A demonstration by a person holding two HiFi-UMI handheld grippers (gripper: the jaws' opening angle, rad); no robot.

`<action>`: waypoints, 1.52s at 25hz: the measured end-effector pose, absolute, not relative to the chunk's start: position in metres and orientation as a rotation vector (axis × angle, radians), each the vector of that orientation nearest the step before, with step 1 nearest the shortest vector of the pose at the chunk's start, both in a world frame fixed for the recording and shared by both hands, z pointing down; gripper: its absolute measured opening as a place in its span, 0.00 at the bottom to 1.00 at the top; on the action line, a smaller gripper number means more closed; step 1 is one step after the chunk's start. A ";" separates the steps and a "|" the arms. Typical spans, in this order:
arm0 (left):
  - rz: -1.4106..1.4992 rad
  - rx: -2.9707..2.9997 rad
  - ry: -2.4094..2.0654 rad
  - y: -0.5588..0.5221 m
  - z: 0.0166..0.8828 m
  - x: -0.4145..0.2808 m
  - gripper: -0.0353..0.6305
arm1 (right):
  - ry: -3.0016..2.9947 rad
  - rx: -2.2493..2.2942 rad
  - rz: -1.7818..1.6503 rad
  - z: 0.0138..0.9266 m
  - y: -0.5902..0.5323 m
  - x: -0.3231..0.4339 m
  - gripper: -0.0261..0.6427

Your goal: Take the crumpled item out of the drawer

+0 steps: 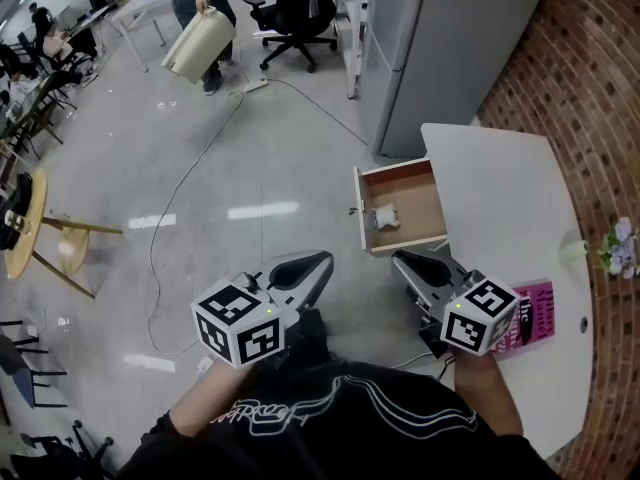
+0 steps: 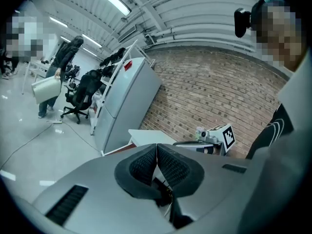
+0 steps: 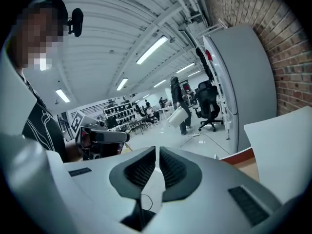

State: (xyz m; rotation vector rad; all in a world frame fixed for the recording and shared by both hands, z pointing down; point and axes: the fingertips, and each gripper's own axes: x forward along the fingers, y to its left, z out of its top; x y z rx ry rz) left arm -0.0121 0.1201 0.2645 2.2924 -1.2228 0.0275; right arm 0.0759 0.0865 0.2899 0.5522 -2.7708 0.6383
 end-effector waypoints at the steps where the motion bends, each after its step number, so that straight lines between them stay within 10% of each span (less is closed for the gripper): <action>1: 0.037 2.301 -1.212 0.113 0.266 -0.011 0.09 | -2.775 0.562 0.640 0.291 0.081 0.076 0.12; 21: 0.279 2.270 -0.926 -0.120 0.371 -0.052 0.09 | -2.449 0.797 0.822 0.436 -0.128 0.057 0.13; 29: 0.344 2.161 -0.833 -0.188 0.447 -0.068 0.09 | -2.213 0.777 0.697 0.544 -0.188 0.047 0.36; 38: 0.381 2.057 -0.820 -0.230 0.533 -0.093 0.09 | -1.993 0.697 0.667 0.663 -0.225 0.047 0.39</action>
